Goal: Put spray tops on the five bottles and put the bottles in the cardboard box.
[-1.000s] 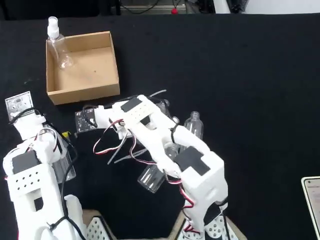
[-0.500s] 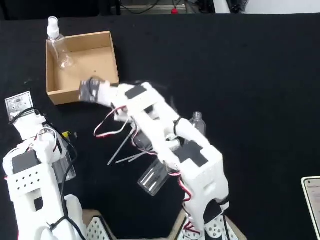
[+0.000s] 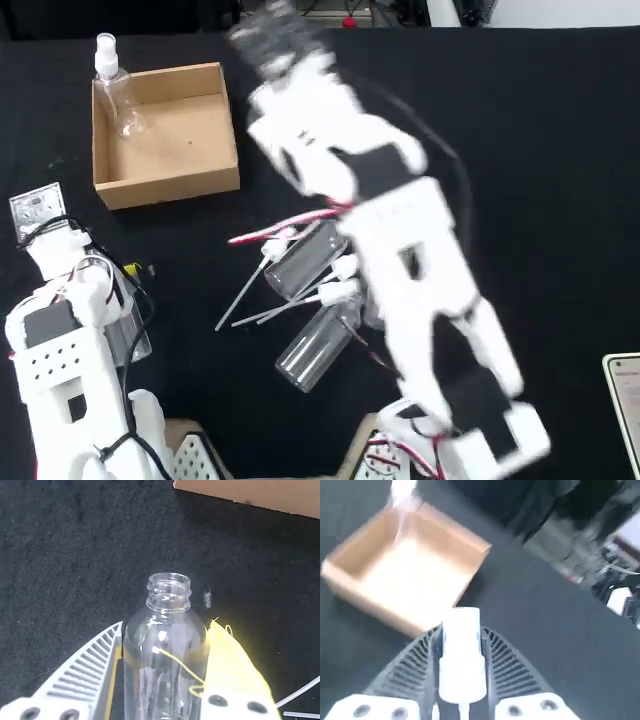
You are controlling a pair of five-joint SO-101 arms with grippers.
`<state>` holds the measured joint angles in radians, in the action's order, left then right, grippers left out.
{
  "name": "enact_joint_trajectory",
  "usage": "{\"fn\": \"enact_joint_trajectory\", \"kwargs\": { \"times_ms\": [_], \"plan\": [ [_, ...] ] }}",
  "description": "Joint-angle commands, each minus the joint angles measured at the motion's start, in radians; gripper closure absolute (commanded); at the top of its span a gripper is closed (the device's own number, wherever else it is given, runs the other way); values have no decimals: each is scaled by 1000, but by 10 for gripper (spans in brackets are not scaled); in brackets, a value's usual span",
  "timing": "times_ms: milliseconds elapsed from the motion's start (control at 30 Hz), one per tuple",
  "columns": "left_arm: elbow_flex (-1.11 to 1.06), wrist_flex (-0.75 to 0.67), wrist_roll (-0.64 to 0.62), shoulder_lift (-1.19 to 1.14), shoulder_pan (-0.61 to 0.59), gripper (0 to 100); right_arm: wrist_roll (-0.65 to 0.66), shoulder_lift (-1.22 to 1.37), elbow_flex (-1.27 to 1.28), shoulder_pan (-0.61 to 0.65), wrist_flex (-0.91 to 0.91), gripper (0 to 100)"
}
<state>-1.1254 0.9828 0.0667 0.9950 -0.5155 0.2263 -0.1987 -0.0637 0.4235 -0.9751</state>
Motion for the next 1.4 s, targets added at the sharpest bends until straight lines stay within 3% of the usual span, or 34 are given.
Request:
{"fn": "enact_joint_trajectory", "kwargs": {
  "times_ms": [0,233,400,667,933,1233,1367],
  "plan": [
    [87,-11,3,20,67,809,-144,-157,-64,-77,-37,988],
    [278,144,3,37,412,809,-299,-392,-54,-92,-124,988],
    [243,130,14,190,587,809,-394,-493,-51,-92,-130,988],
    [114,95,14,430,625,809,-545,-564,88,-87,54,988],
    [-8,95,12,689,641,809,-569,-565,252,-87,319,988],
    [-33,115,49,729,921,809,-562,-562,360,-37,465,988],
    [-30,115,46,730,952,809,-562,-564,381,-34,463,987]
  ]
}}
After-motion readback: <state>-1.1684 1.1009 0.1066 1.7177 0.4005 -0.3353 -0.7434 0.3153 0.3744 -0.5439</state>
